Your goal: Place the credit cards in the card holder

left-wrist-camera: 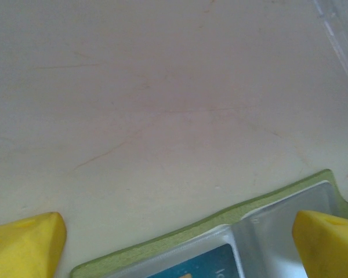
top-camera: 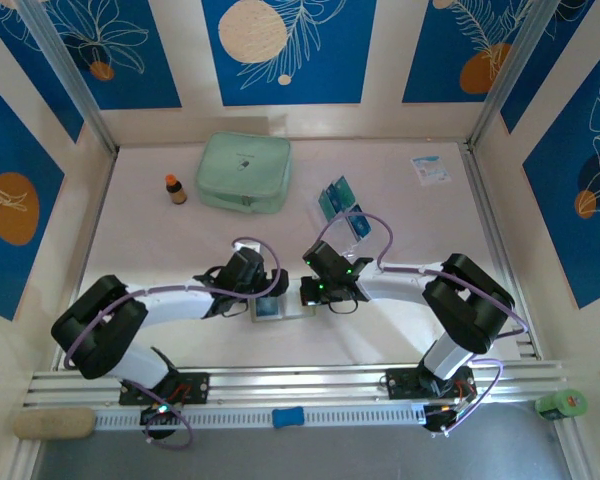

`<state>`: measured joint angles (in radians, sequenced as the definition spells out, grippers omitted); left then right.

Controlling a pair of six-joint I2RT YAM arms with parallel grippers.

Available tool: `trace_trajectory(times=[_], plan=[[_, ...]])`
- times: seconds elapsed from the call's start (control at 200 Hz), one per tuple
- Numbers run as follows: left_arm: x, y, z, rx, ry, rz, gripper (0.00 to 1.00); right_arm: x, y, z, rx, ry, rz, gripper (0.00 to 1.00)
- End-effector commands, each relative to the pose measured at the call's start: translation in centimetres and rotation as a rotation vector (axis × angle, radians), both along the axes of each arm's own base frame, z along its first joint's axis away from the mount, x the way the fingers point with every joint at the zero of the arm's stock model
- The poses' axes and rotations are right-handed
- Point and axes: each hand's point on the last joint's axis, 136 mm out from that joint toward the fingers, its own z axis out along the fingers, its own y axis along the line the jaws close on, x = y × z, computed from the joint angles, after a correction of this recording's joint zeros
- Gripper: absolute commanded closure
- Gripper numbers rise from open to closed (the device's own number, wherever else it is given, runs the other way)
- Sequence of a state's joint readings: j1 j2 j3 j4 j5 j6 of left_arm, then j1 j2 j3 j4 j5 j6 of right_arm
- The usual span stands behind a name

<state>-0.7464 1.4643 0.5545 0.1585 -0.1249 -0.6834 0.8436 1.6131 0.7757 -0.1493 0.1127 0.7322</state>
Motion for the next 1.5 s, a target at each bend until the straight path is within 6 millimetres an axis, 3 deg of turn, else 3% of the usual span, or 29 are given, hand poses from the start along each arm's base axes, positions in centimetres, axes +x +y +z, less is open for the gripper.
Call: trace_trajectory(times=[0.0,0.19,0.505,0.915,1.295,1.495], plan=[[-0.3,-1.2,0.0,-0.045,0.016,-0.069,0.0,-2.1,-2.9,-3.0,-0.126,0.085,-0.018,1.0],[-0.7,-1.2,-0.4,-0.05,0.042,-0.07,0.0,-2.0,-2.9,-2.8,-0.123,0.081,-0.019,1.0],[-0.5,2.4,-1.0,0.09,0.038,0.048,0.0,-2.0,-2.8,-2.7,-0.121,0.077,-0.015,1.0],[-1.6,0.4,-1.1,0.002,0.093,-0.034,0.0,-2.0,-2.8,-2.8,-0.122,0.077,-0.018,1.0],[-2.4,-0.3,0.7,-0.065,0.096,-0.069,0.0,-2.0,-2.8,-2.8,-0.12,0.076,-0.02,1.0],[-2.3,-1.7,2.7,-0.17,0.062,-0.091,0.0,-2.0,-2.8,-2.9,-0.123,0.079,-0.022,1.0]])
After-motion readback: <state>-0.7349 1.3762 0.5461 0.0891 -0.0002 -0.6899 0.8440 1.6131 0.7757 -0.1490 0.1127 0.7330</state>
